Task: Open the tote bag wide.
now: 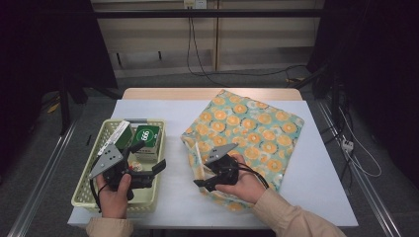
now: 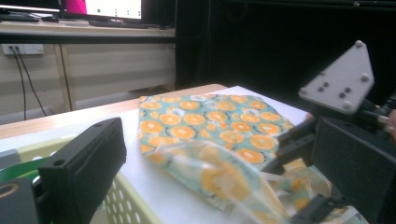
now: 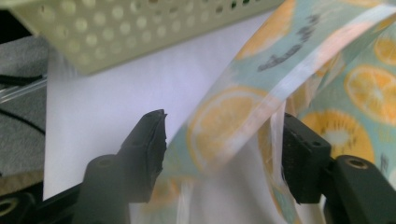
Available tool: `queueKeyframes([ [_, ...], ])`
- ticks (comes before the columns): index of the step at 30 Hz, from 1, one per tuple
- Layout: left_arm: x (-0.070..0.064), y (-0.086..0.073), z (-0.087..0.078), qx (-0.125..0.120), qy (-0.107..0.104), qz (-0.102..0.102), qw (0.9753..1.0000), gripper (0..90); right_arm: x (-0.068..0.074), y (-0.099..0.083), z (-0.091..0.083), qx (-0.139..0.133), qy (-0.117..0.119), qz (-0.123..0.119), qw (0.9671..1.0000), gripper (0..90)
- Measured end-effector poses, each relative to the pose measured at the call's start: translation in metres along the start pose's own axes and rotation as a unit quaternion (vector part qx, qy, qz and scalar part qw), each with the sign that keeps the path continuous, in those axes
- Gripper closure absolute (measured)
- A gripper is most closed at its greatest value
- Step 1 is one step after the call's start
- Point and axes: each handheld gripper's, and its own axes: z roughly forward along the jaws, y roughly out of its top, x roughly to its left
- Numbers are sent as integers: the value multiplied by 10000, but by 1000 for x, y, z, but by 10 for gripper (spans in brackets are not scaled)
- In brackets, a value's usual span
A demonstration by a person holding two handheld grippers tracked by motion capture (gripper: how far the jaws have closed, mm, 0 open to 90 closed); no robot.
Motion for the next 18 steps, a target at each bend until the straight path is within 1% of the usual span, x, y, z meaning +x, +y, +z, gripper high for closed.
queueKeyframes([
  [1,0,0,-1,-11,-4,-15,10000,29,1,-9,-3,42,38,13,10000,365],
  [2,0,0,-1,-10,3,-8,10000,29,2,-13,-5,56,24,-9,10000,350],
  [3,0,0,-1,-11,7,-8,10000,29,3,-16,-7,61,-30,-63,10000,337],
  [4,0,0,-1,-19,8,-16,10000,29,3,-16,-7,61,-30,-63,10000,337],
  [5,0,-1,-1,0,4,-7,10000,29,1,-16,-12,-66,-51,10,10000,325],
  [6,0,-1,-1,8,22,-21,10000,29,-2,-15,-15,-124,-62,87,9999,315],
  [7,0,-1,-1,21,23,-17,10000,29,-2,-15,-15,-124,-62,87,9999,315],
  [8,0,-1,-1,20,16,-19,10000,29,-3,-13,-17,-155,-99,130,9997,296],
  [9,-1,-1,-1,10,9,-9,10000,29,-5,-10,-21,-151,-172,86,9997,280],
  [13,-1,0,-2,16,19,36,10000,29,-6,-5,-24,-176,-185,36,9997,276],
  [15,-1,0,-3,13,38,4,10000,29,-6,2,-25,-229,-134,54,9996,268],
  [17,0,0,-3,4,48,7,10000,29,-5,4,-26,-267,-107,20,9996,264],
  [18,0,0,-4,2,45,9,10000,29,-4,6,-28,-327,-79,-12,9994,276],
])
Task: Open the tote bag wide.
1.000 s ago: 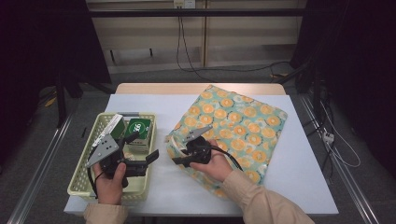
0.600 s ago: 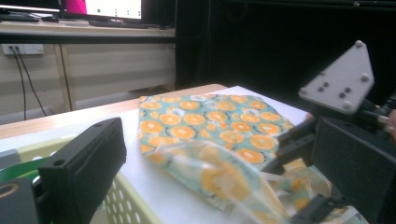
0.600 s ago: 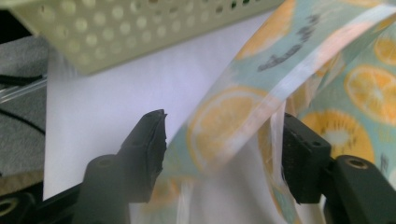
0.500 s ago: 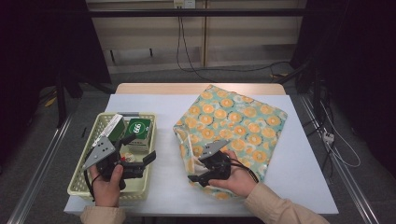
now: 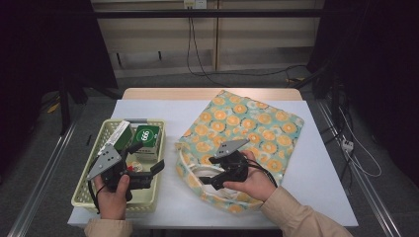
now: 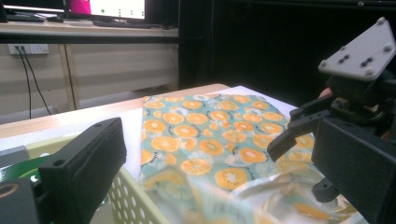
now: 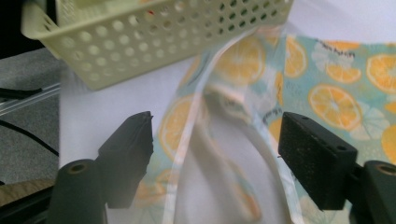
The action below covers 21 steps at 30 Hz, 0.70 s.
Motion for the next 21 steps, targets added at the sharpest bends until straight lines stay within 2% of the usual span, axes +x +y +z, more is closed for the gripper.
queueKeyframes([
  [2,0,0,0,3,-6,-3,10000,29,9,0,-3,11,104,-113,9999,365],
  [3,0,0,0,5,-7,-3,10000,29,9,0,-3,11,104,-113,9999,365],
  [4,0,0,0,3,-4,-5,10000,29,17,-6,-1,103,244,-196,9995,480],
  [5,0,0,0,-18,-13,-20,10000,29,21,-10,0,177,383,-246,9988,532],
  [8,-1,1,-1,-48,-18,-2,10000,29,28,-21,3,289,483,-340,9978,560],
  [10,-1,1,-1,-34,-20,27,10000,29,31,-38,10,509,563,-390,9964,569],
  [12,-1,1,0,-25,-36,-10,10000,29,30,-48,15,649,524,-376,9958,534],
  [16,-2,1,1,-14,-33,-16,10000,29,30,-58,20,736,479,-341,9956,543],
  [17,-2,0,1,-15,-31,-8,10000,29,30,-59,20,685,435,-391,9959,567],
  [18,-2,0,2,-15,-37,-19,10000,29,31,-59,19,710,289,-545,9956,672],
  [20,-2,0,3,3,-32,-20,10000,29,28,-57,19,745,225,-522,9956,804],
  [21,-2,0,3,8,-43,-14,10000,29,28,-57,19,745,225,-522,9956,804],
])
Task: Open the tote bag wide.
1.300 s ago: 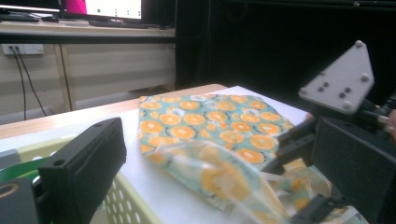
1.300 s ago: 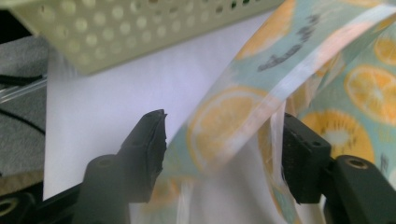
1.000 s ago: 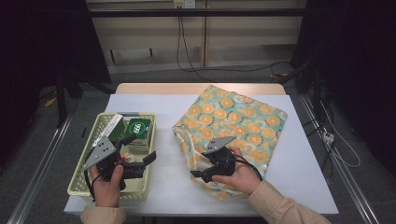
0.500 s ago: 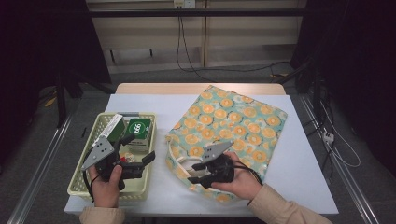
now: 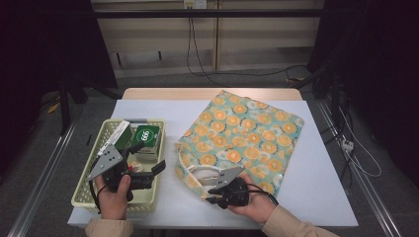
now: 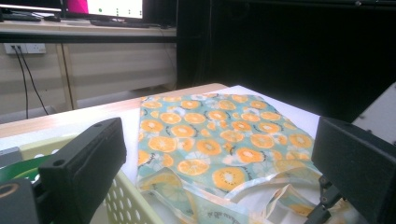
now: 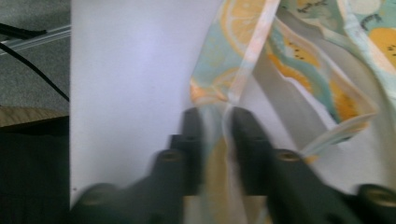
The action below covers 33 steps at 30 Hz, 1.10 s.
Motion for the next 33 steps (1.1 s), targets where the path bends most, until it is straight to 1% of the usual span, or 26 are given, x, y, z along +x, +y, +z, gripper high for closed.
queueKeyframes([
  [1,0,0,0,-2,-6,5,10000,29,-5,1,-1,21,96,72,9999,874],
  [2,0,0,0,-4,-13,10,10000,29,-7,2,-1,19,186,90,9998,887],
  [3,0,1,0,-19,-20,0,10000,29,-7,3,-3,-2,240,168,9996,891],
  [5,0,1,0,-43,-21,0,10000,29,-10,8,-9,-126,341,262,9990,894],
  [7,0,1,-1,-45,-6,-2,10000,29,-14,15,-19,-284,309,340,9985,894],
  [8,0,1,-1,-46,-5,-3,10000,29,-14,15,-19,-284,309,340,9985,894],
  [9,0,1,-2,-49,6,-6,10000,29,-19,23,-33,-505,338,422,9973,894],
  [11,0,2,-1,-40,3,16,10000,29,-28,28,-47,-705,276,537,9957,895],
  [12,0,2,-2,-39,3,22,10000,29,-28,28,-47,-705,276,537,9957,895],
  [13,0,2,-2,-42,-3,23,10000,29,-33,30,-54,-775,210,559,9952,895],
  [15,0,2,-2,-57,4,13,10000,29,-43,32,-67,-954,128,681,9930,895],
  [16,0,2,-2,-56,8,11,10000,29,-54,31,-79,-1107,57,830,9904,895],
  [17,0,2,-2,-50,6,13,10000,29,-59,30,-84,-1144,-5,904,9893,895],
  [19,0,2,-2,-59,6,9,10000,29,-71,26,-92,-1138,-204,987,9884,895],
  [20,-1,2,-1,-42,-5,19,10000,29,-71,26,-92,-1138,-204,987,9884,895],
  [21,-1,2,-1,-30,-12,32,10000,29,-78,23,-95,-1121,-293,1043,9878,895],
  [23,-1,2,0,-39,-20,16,10000,29,-93,16,-99,-1129,-425,1193,9855,894],
  [24,-1,2,0,-33,-22,30,10000,29,-108,7,-100,-1091,-522,1376,9831,894],
  [25,-1,2,0,-36,-23,29,10000,29,-115,3,-100,-1092,-598,1409,9822,894],
  [26,-1,2,0,-33,-27,37,10000,29,-115,3,-100,-1092,-598,1409,9822,894],
  [27,-1,2,0,-37,-20,16,10000,29,-121,-2,-99,-1075,-588,1449,9818,894],
  [30,0,1,1,6,-23,21,10000,29,-137,-12,-95,-1059,-575,1646,9790,893],
  [32,0,0,2,1,-39,12,10000,29,-144,-16,-92,-1026,-647,1679,9783,892],
  [33,0,0,2,6,-39,15,10000,29,-150,-18,-87,-1072,-598,1775,9764,891],
])
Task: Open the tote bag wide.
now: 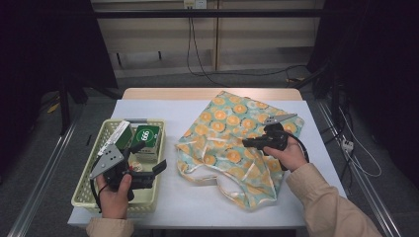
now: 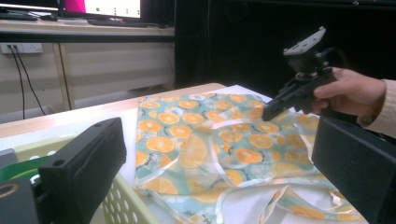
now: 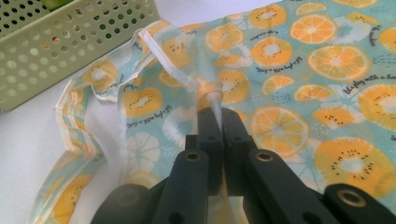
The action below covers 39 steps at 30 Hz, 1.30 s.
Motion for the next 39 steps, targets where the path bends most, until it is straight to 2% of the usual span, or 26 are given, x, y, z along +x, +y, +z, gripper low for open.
queueKeyframes([
  [4,0,0,0,12,-1,-12,10000,29,-9,-4,8,110,-140,95,9998,889],
  [7,1,0,0,6,-5,-17,10000,29,-19,-9,14,197,-379,191,9989,860],
  [8,1,0,0,4,2,-27,10000,29,-22,-10,15,196,-432,266,9985,824],
  [9,2,0,-1,5,7,-3,10000,29,-23,-12,16,184,-566,299,9978,709],
  [10,3,0,-1,2,18,-4,10000,29,-23,-12,16,184,-566,299,9978,709],
  [13,4,0,-2,-25,37,-23,10000,29,-19,-10,13,145,-751,292,9966,513],
  [16,4,0,-2,-25,39,-25,10000,29,-11,-7,7,103,-787,96,9968,417],
  [17,4,0,-2,-22,38,-23,10000,29,-7,-6,5,71,-826,21,9966,356],
  [18,4,0,-2,-37,28,-28,10000,29,-3,-5,4,38,-779,-27,9969,333],
  [19,4,0,-2,-4,40,23,10000,29,2,-4,2,18,-690,-86,9976,332],
  [21,4,-1,-2,1,19,-1,10000,29,14,-4,1,49,-631,-247,9977,329],
  [23,4,-1,-1,33,13,30,10000,29,26,-7,2,48,-485,-480,9977,329],
  [25,3,-1,0,16,7,-9,10000,29,37,-11,6,68,-331,-589,9977,322],
  [27,3,0,-1,22,23,21,10000,29,46,-16,9,106,-302,-718,9969,332],
  [29,3,0,-2,-27,18,-7,10000,28,51,-23,12,143,-104,-681,9975,400],
  [31,4,0,-2,-36,25,-31,10000,28,58,-34,19,238,-44,-772,9967,501],
  [32,4,-1,-2,21,32,34,10000,28,58,-34,19,238,-44,-772,9967,501],
  [34,3,-1,0,14,11,-3,10000,28,60,-38,23,253,-28,-733,9970,546],
  [35,4,0,-1,94,22,122,9999,29,63,-40,26,292,37,-750,9967,563],
  [36,3,0,0,9,10,39,10000,29,63,-40,26,292,37,-750,9967,563],
  [37,4,0,-1,35,11,97,9999,28,64,-40,27,312,37,-733,9968,579],
  [39,4,0,-1,34,25,64,10000,28,65,-40,29,309,50,-839,9960,625],
])
